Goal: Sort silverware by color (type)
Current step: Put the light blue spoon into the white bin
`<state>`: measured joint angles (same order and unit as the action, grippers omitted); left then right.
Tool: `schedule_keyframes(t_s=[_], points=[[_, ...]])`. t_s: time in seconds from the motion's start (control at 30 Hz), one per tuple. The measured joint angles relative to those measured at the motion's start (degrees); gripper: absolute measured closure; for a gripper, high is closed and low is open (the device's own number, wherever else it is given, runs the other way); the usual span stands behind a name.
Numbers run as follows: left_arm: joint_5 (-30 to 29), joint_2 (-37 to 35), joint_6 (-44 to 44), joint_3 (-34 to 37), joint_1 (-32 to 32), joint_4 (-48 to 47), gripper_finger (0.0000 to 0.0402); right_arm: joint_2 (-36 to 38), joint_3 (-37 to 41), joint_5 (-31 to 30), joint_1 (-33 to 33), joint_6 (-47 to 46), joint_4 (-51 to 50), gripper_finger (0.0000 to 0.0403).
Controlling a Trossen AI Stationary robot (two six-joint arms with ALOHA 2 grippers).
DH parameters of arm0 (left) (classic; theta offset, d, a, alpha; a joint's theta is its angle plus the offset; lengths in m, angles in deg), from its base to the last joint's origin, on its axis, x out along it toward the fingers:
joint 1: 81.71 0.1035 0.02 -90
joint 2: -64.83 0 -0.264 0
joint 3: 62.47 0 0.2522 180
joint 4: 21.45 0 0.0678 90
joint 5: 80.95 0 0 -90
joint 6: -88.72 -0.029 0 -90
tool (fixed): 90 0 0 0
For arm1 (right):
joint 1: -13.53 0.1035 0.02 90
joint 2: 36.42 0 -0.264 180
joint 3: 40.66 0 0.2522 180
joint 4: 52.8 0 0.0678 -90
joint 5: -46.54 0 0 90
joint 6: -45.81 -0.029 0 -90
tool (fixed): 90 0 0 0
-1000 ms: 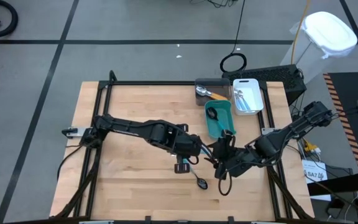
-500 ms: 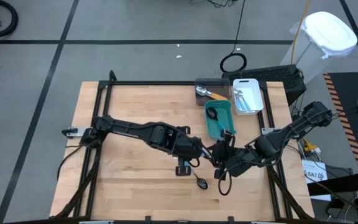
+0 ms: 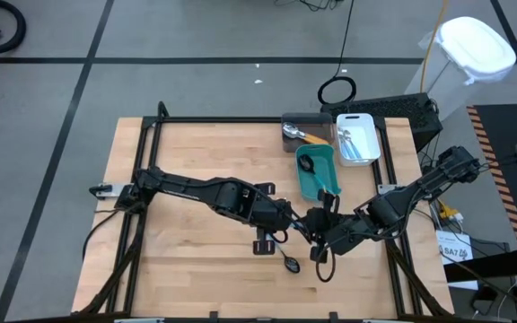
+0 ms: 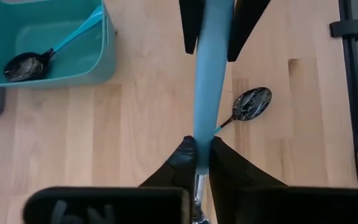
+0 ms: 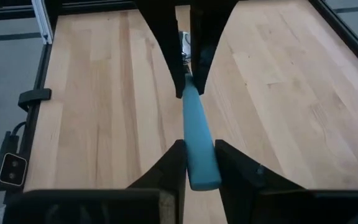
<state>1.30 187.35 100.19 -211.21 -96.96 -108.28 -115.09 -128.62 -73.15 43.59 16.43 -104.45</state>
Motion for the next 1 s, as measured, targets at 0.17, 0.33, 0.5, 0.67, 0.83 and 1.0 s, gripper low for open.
schedule_keyframes(t_s=[0.17,0.33,0.5,0.67,0.83,1.0], points=[[-0.04,0.0,-1.48,0.0,0.0,0.11,0.0308,0.0,0.0,-0.17,-0.04,-0.32,-0.24,0.0343],[-2.64,0.0,0.89,0.0,0.01,0.15,0.0213,0.0,0.0,-0.21,-0.06,-0.41,-0.96,0.0344],[-6.07,-2.62,2.81,-0.02,0.09,-0.31,0.0176,0.53,0.0,-0.15,-0.04,-4.39,-4.77,0.0343],[-7.44,-5.96,3.73,-0.06,0.15,-0.51,0.0173,2.39,0.0,-0.12,0.0,-6.85,-6.64,0.0343],[-8.97,-8.29,3.89,-0.04,0.24,-1.8,0.0173,4.73,0.0,-0.19,0.0,-11.34,-10.47,0.0343],[-11.42,-9.81,4.06,-0.02,0.16,-3.65,0.0172,6.18,-0.58,-0.4,-0.19,-17.48,-13.42,0.0343]])
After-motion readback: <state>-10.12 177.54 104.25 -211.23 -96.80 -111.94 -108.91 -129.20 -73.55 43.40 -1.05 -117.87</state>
